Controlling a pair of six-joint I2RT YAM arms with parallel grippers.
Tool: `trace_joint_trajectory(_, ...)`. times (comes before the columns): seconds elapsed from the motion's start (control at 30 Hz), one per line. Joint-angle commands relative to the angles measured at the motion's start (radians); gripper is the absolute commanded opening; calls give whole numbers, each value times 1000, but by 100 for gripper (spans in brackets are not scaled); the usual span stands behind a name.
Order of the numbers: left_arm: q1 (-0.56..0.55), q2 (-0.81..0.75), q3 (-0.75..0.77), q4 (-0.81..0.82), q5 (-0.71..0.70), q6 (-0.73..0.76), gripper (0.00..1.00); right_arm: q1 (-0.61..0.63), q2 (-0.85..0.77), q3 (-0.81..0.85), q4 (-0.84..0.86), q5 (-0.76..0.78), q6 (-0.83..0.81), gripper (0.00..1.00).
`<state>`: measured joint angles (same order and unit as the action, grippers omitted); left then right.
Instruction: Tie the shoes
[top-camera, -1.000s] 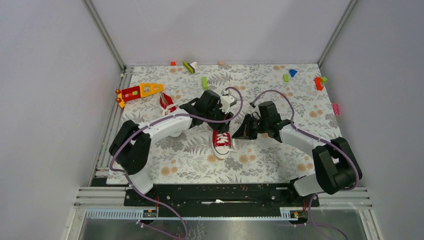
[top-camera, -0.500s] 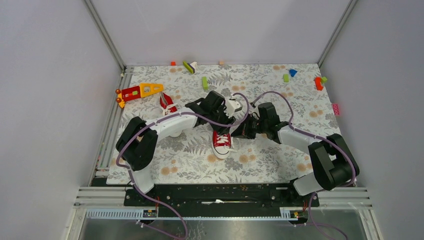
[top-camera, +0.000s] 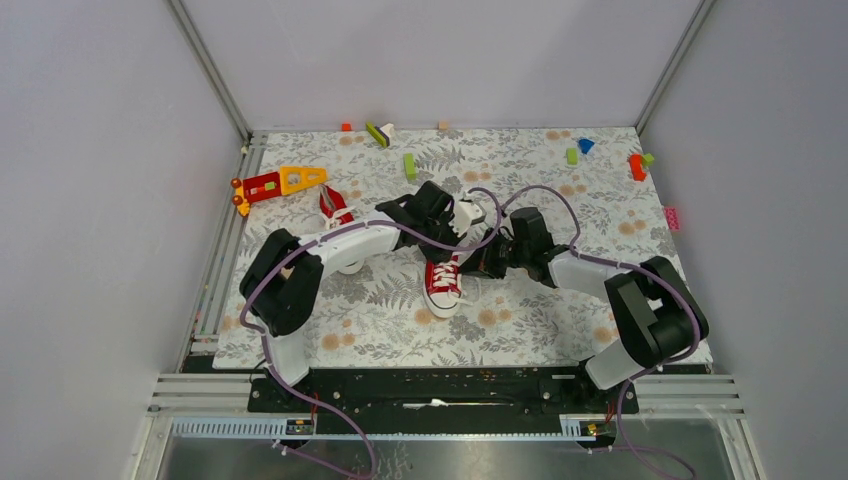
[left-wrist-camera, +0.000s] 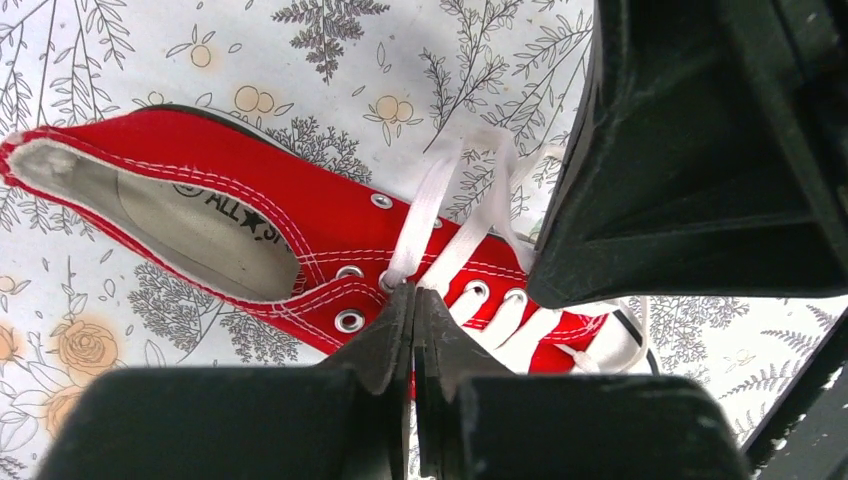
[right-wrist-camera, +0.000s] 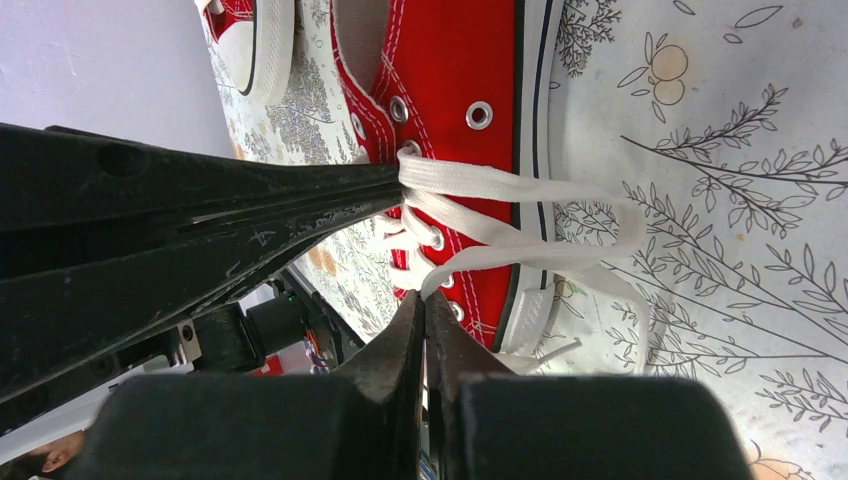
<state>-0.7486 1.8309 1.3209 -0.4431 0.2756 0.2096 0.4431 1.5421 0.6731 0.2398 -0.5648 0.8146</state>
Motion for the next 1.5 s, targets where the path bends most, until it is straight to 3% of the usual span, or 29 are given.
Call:
trace_joint_trajectory(0.0, 2, 2, 52, -4, -7, -17, 0, 15, 20, -6, 72, 18, 19, 0)
trace_joint_trajectory(0.2, 82, -65, -17, 103, 204, -136, 0, 21, 35, 13, 82, 23, 18, 0)
trace_joint_trajectory(0.7, 173, -129, -172, 360, 394, -384, 0, 55, 120, 50, 201, 54, 78, 0)
trace_joint_trajectory(0.9, 197, -153, -237, 438, 428, -460, 0, 55, 134, 84, 221, 89, 77, 0)
trace_joint_trajectory(1.47, 216, -160, -315, 586, 466, -576, 0, 55, 250, 84, 603, 73, 202, 0)
